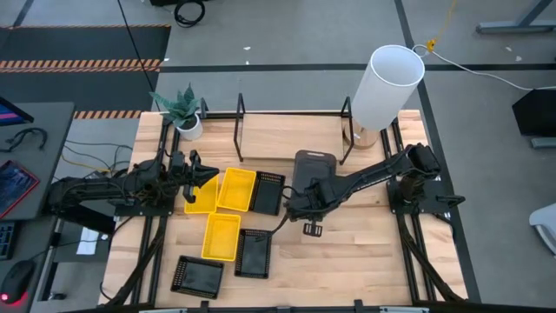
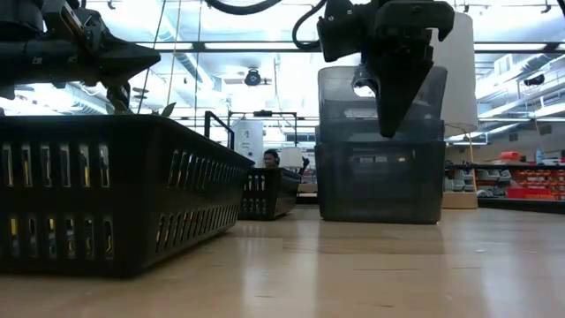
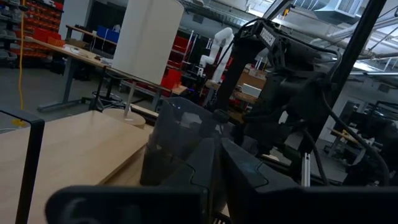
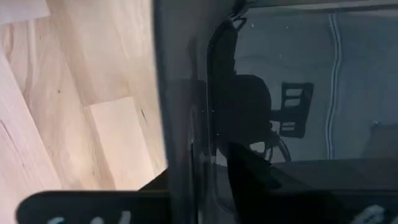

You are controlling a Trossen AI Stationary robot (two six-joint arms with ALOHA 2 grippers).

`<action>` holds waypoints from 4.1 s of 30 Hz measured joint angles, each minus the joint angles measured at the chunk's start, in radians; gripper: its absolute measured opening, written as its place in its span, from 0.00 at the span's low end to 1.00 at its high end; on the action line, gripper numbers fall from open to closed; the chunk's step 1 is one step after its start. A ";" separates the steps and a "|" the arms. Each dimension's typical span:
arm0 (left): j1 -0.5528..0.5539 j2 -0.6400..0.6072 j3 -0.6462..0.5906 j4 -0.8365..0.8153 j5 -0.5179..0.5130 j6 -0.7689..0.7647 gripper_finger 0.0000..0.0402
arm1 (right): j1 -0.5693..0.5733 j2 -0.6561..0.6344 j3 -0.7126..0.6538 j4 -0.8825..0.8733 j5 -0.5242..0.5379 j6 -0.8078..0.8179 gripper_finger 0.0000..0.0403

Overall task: Stack baskets on shelf by color
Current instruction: Stack the right transparent black bin on the transparent black bin, then put the stacked transparent black bins on the shelf

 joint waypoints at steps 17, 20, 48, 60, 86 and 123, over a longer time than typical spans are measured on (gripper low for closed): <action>0.000 0.000 0.000 0.000 0.000 0.000 0.08 | -0.005 -0.002 0.080 -0.097 -0.037 0.011 0.26; 0.000 0.000 0.000 0.000 0.000 0.000 0.08 | -0.005 -0.002 0.080 -0.096 -0.038 0.010 0.26; 0.000 0.000 0.000 -0.001 0.000 0.000 0.09 | -0.006 0.005 -0.010 0.087 -0.041 -0.017 0.57; 0.000 0.000 0.000 0.000 0.000 0.000 0.09 | -0.025 0.006 -0.148 0.202 -0.015 0.036 0.42; 0.000 0.000 0.000 0.000 0.000 0.000 0.08 | 0.040 0.009 0.041 -0.067 0.012 -0.017 0.03; 0.000 0.000 0.000 0.000 0.000 0.000 0.08 | -0.504 0.003 0.074 -0.180 0.085 -0.603 0.04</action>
